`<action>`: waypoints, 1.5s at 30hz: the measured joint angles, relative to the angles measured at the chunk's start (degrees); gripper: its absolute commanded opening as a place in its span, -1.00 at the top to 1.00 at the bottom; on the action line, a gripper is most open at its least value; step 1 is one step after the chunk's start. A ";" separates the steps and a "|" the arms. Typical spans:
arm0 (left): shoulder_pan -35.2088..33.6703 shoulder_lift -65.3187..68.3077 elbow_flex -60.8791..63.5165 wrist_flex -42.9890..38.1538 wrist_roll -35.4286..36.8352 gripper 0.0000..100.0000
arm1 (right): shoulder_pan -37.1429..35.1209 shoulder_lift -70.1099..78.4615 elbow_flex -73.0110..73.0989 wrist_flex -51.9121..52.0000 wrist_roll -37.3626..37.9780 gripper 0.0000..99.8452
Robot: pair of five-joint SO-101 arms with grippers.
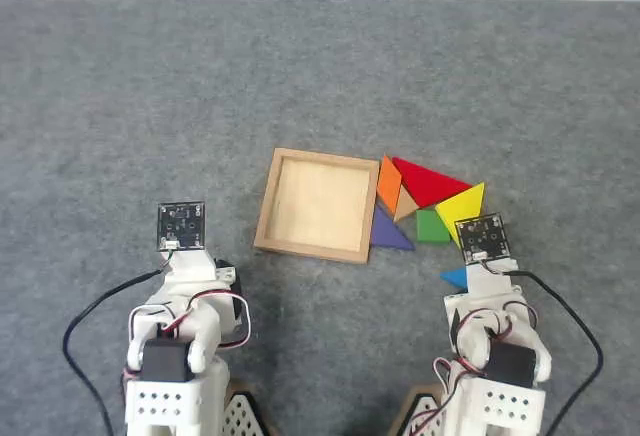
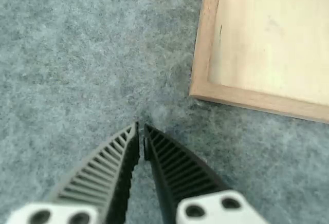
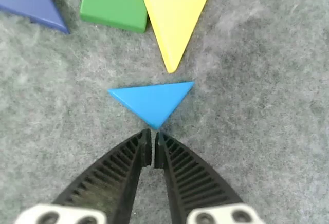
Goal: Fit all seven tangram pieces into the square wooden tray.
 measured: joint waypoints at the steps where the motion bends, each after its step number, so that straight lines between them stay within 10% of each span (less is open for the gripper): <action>1: 0.00 0.00 0.00 0.00 0.00 0.97 | 0.00 0.00 0.00 0.00 -0.09 0.95; 24: 0.00 0.00 0.00 0.00 0.00 0.97 | 2.73 0.79 -13.36 -11.60 5.36 0.94; 45: 0.00 0.00 0.00 0.00 0.00 0.97 | -14.07 91.69 -58.81 -16.35 -8.62 0.35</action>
